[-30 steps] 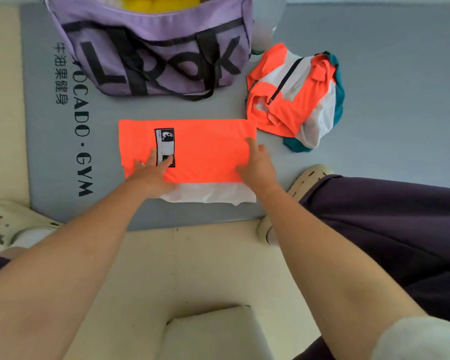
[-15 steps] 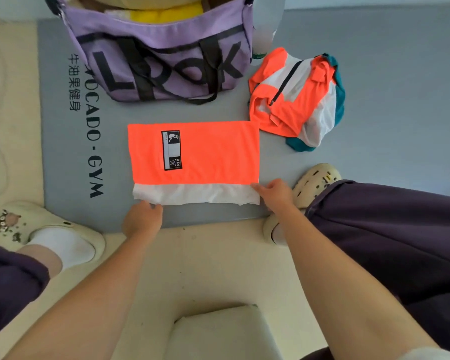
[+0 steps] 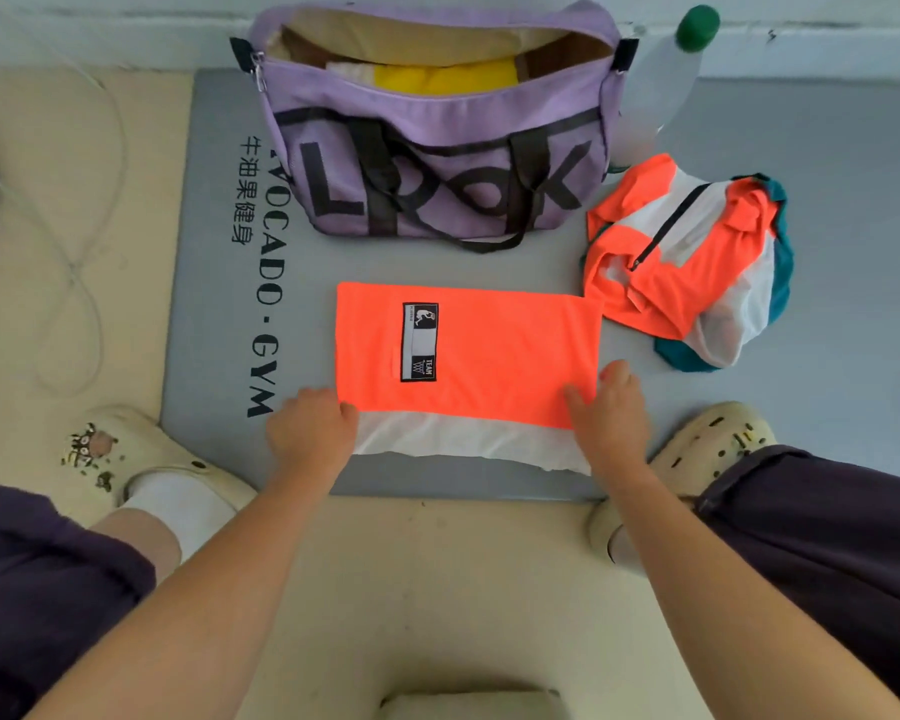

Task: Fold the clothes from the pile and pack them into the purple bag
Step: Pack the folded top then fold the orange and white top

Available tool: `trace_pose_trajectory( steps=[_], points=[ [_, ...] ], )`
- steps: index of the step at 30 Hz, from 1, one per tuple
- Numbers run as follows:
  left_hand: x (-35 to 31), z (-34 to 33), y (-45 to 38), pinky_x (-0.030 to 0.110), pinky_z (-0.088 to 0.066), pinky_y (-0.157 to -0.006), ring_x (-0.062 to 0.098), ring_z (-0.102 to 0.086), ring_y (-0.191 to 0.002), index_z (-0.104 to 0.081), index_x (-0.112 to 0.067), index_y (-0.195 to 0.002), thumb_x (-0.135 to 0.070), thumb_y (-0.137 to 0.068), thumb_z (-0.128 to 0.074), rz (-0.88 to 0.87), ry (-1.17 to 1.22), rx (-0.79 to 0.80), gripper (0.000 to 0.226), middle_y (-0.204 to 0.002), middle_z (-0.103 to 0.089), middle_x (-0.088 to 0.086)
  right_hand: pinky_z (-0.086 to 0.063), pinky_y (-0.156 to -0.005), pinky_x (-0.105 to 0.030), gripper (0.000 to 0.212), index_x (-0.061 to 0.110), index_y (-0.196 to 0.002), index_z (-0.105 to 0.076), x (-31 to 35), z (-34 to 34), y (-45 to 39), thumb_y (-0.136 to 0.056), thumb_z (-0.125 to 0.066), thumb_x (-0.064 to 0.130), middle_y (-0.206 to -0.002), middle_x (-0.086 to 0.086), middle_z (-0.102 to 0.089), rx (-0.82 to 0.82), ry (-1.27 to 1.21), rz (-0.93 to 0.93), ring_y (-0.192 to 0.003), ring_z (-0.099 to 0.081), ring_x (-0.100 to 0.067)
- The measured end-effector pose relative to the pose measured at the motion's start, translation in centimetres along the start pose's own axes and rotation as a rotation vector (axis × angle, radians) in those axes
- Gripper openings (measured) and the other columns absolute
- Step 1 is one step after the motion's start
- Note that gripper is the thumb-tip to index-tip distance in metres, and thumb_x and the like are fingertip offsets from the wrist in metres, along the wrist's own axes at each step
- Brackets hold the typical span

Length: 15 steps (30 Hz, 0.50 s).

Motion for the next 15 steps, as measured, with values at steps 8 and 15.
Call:
trace_pose_trajectory(
  steps=[8,15],
  points=[
    [-9.2,1.1,-4.9,0.048,-0.018,-0.119,0.029,-0.012,-0.151,-0.034,-0.012,-0.151,-0.029,-0.098,-0.047,-0.521,0.145,-0.162,0.057,-0.162,-0.019,0.009,-0.031,-0.110,-0.051,0.058,0.013,-0.144,-0.044,12.4,-4.4,-0.2,-0.094,-0.054,0.040,-0.154,-0.014,-0.036,-0.058,0.192,0.646,-0.143,-0.032,-0.035],
    [-8.7,-2.7,-8.1,0.055,-0.015,-0.119,0.040,-0.016,-0.148,-0.031,-0.026,-0.153,-0.046,-0.099,-0.043,-0.680,0.020,-0.304,0.059,-0.162,-0.018,0.012,-0.021,-0.118,-0.050,0.062,0.025,-0.153,-0.026,8.5,-6.2,-3.9,-0.098,-0.042,0.046,-0.161,-0.007,-0.021,0.010,0.404,0.749,-0.149,-0.018,-0.029]
  ],
)
Point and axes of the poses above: each hand's wrist, its own y-axis away from the middle knuckle, its own z-axis out of the back of the hand, x = y × z, the point moved 6 cm from there along -y, towards the middle knuckle
